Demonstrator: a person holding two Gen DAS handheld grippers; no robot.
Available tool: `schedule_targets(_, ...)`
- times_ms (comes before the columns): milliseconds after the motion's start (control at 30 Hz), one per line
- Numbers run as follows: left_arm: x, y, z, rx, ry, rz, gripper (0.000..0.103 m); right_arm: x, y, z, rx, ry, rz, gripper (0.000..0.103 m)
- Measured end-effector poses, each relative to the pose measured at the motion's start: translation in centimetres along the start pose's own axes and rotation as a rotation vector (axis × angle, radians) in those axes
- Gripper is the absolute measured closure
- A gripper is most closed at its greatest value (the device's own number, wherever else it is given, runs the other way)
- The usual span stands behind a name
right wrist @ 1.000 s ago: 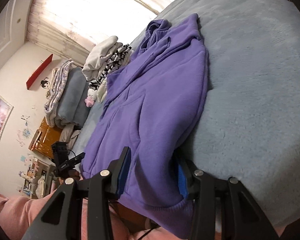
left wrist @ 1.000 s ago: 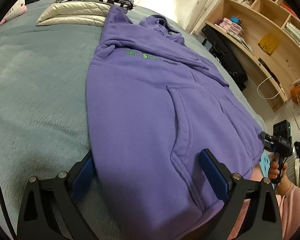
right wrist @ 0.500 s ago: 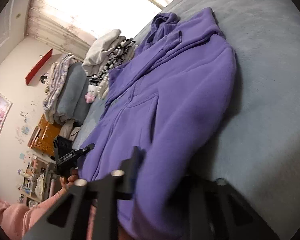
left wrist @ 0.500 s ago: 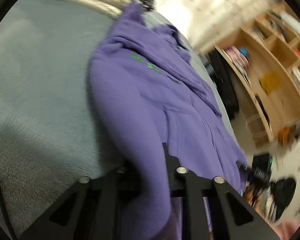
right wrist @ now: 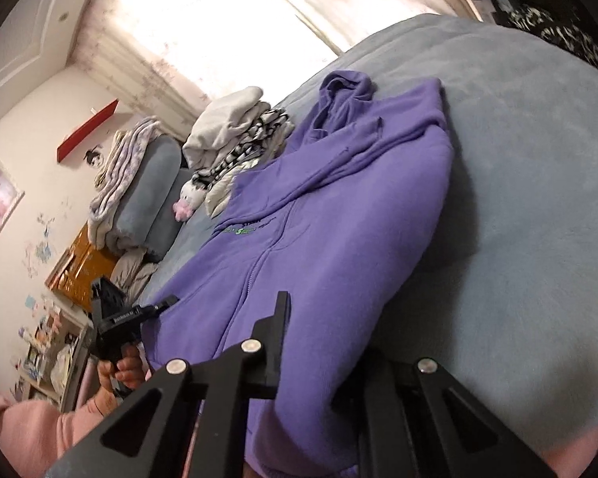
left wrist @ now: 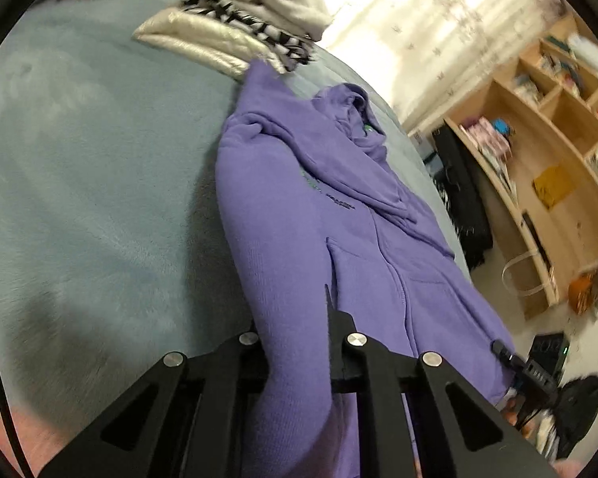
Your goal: Fold large clothes
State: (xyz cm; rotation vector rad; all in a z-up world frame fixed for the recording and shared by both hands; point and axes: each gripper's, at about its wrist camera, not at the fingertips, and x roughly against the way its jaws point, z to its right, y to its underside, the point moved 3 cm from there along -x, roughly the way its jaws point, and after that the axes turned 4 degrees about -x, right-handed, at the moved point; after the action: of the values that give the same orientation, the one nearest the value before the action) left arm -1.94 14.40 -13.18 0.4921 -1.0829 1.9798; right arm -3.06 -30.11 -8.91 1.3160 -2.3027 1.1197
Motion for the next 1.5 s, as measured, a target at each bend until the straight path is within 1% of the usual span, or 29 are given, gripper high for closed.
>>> schedule_targets(133,2.4,0.5,1.2,-0.043,-0.022,-0.052,0.093,1.9,0.8,-0.2,-0.01,0.024,-0.037,0.093)
schedule_targets(200,3.3,0.4,1.4,-0.038,-0.03,-0.08,0.093,2.3,1.0,-0.1,-0.034,0.034,-0.055,0.093)
schedule_targets(267,3.8,0.0,1.1,-0.006,-0.03,-0.098,0.093,2.3,0.8,0.4,-0.067,0.038,-0.064,0.093)
schedule_targets(333,3.7,-0.8,0.4,0.058,0.003,-0.113,0.093,1.7,-0.2,1.1,-0.132,0.018,-0.072,0.093)
schedule_targets(367,3.3,-1.6,0.1,0.094,0.015,-0.114,0.093,1.5,-0.7,1.4,-0.151,0.011,-0.071,0.092)
schedule_targets(433,2.5,-3.5,-0.4,0.139,0.042,-0.105,0.093,0.9,-2.7,1.9,-0.217,-0.035,-0.062,0.092)
schedule_targets(467,1.9,-5.0,-0.3,0.165,0.069,-0.091,0.093,0.8,-3.5,2.0,-0.235,-0.054,-0.054,0.09)
schedule_targets(500,1.3,-5.9,-0.1,0.175,0.084,-0.082,0.093,0.5,-5.2,1.9,-0.262,-0.081,-0.042,0.089)
schedule_targets(567,-0.2,-9.3,0.6,0.192,0.098,-0.057,0.093,-0.3,-8.0,1.7,-0.296,-0.099,-0.031,0.088)
schedule_targets(600,-1.1,-11.5,0.9,0.198,0.098,-0.038,0.093,-0.8,-9.8,1.6,-0.313,-0.103,-0.029,0.085)
schedule_targets(633,-1.8,-13.2,0.9,0.204,0.096,-0.021,0.092,-1.6,-12.5,1.9,-0.346,-0.103,-0.02,0.082)
schedule_targets(667,-3.0,-16.1,0.7,0.23,0.086,0.01,0.09,-1.9,-13.8,2.2,-0.369,-0.109,-0.01,0.07)
schedule_targets(700,-3.9,-18.1,0.2,0.264,0.084,0.028,0.084,-2.3,-15.8,3.0,-0.418,-0.125,0.01,0.051)
schedule_targets(733,-4.8,-19.3,-0.2,0.294,0.09,0.036,0.078,-2.9,-18.1,4.2,-0.5,-0.16,0.056,0.04)
schedule_targets(767,-6.0,-21.3,-1.2,0.352,0.084,0.061,0.073,-3.2,-19.5,5.2,-0.555,-0.182,0.092,0.024)
schedule_targets(800,-6.6,-22.4,-1.9,0.389,0.059,0.094,0.057,-3.4,-20.3,5.8,-0.586,-0.186,0.11,0.018)
schedule_targets(833,-7.0,-23.5,-2.7,0.416,0.029,0.136,0.042,-4.0,-21.4,6.7,-0.625,-0.184,0.125,0.018)
schedule_targets(867,-7.4,-24.1,-3.1,0.433,0.007,0.163,0.038,-4.5,-22.0,7.2,-0.643,-0.186,0.121,0.018)
schedule_targets(900,-7.7,-24.7,-3.9,0.45,-0.012,0.182,0.038,-5.3,-22.6,7.8,-0.658,-0.2,0.12,0.018)
schedule_targets(933,-8.0,-25.1,-4.7,0.459,-0.032,0.19,0.038,-5.7,-22.9,8.3,-0.658,-0.189,0.131,0.018)
schedule_targets(967,-8.3,-25.3,-5.7,0.466,-0.067,0.184,0.038,-5.9,-23.1,8.7,-0.647,-0.166,0.136,0.018)
schedule_targets(1033,-9.3,-25.4,-7.1,0.443,-0.159,0.152,0.038,-6.5,-23.5,9.3,-0.595,-0.094,0.145,0.018)
schedule_targets(1067,-10.1,-25.4,-7.4,0.41,-0.212,0.129,0.038,-6.9,-23.7,9.6,-0.552,-0.023,0.148,0.018)
schedule_targets(1100,-10.7,-25.4,-7.6,0.374,-0.245,0.109,0.038,-7.3,-24.0,9.9,-0.509,0.041,0.142,0.018)
schedule_targets(1133,-11.5,-25.3,-7.6,0.327,-0.281,0.084,0.038,-7.8,-24.2,10.2,-0.472,0.082,0.133,0.018)
schedule_targets(1167,-11.9,-25.3,-7.8,0.294,-0.297,0.069,0.038,-8.5,-24.4,10.5,-0.433,0.122,0.117,0.018)
schedule_targets(1233,-13.3,-25.6,-7.5,0.209,-0.32,0.039,0.038,-10.2,-24.9,10.6,-0.367,0.168,0.08,0.018)
schedule_targets(1400,-17.3,-26.6,-4.3,-0.019,-0.349,-0.032,0.038,-14.9,-26.1,9.8,-0.173,0.317,0.003,0.02)
schedule_targets(1500,-19.9,-27.0,-2.9,-0.13,-0.39,-0.071,0.038,-17.4,-26.3,9.6,-0.097,0.368,-0.039,0.023)
